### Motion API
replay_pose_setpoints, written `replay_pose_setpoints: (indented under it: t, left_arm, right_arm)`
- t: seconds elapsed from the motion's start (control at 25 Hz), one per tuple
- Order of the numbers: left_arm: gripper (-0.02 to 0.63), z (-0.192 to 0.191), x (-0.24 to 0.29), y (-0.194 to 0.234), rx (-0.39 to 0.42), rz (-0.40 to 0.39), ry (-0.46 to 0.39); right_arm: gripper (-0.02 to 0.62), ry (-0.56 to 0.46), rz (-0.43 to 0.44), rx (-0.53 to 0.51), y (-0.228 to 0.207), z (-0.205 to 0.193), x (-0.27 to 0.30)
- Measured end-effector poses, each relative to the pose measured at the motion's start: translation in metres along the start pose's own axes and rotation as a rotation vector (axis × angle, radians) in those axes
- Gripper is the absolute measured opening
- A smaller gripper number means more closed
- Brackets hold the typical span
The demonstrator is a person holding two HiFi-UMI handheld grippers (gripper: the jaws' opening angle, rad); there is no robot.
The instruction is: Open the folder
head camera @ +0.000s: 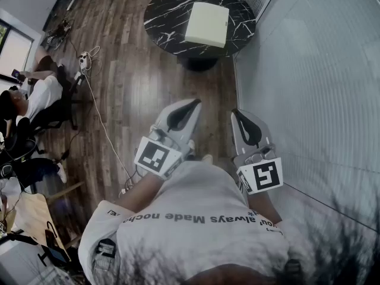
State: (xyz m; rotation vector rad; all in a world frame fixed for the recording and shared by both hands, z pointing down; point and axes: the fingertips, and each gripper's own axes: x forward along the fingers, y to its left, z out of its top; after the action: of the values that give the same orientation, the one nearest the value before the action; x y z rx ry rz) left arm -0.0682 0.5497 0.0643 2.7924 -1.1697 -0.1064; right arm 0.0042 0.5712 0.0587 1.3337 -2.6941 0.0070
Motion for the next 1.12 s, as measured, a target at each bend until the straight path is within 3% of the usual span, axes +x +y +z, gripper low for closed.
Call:
replay_pose_setpoints:
  t: [0.6, 1.12]
  left_arm:
    - [0.003, -0.009, -0.018, 0.056, -0.052, 0.004, 0.009]
    - [0.003, -0.01, 0.014, 0.089, -0.068, 0.011, 0.019]
  right_arm:
    - [0.002, -0.005, -0.049, 0.033, 0.014, -0.005, 0.048]
    - [0.002, -0.014, -0.039, 0.038, -0.012, -0.004, 0.092]
